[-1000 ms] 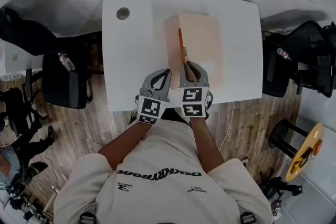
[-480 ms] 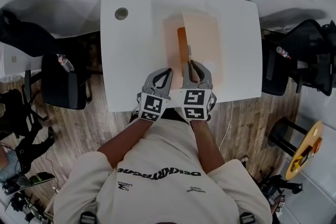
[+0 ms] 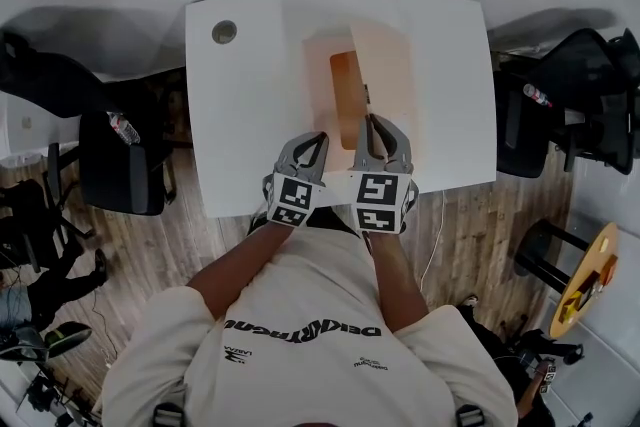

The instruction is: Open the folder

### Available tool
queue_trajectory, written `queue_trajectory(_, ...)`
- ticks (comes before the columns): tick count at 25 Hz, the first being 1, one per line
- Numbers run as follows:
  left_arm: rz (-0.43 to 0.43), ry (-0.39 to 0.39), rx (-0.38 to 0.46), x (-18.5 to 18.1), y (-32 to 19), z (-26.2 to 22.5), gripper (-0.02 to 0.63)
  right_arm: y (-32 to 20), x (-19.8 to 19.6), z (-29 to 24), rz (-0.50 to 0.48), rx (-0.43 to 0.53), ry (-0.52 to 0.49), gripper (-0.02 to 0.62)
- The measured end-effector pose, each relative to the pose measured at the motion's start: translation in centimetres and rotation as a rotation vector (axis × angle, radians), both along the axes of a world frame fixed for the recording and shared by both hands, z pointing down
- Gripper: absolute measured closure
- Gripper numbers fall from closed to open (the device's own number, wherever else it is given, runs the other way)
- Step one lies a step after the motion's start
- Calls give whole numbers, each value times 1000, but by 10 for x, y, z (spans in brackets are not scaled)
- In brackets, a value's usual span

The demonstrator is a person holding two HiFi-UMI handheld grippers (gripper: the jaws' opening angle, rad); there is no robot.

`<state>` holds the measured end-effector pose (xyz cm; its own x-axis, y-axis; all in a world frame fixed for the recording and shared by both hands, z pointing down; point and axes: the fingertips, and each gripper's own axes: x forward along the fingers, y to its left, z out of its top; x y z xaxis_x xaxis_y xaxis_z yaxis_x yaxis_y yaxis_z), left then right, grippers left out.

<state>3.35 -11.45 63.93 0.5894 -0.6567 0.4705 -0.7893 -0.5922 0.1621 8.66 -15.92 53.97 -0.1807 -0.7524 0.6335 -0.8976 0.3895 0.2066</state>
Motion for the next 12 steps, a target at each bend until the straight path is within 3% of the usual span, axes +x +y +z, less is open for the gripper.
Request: queue_trajectory(12,55,-69,-44,12,3,26,606,-3,28,-23,63,64,-6,589)
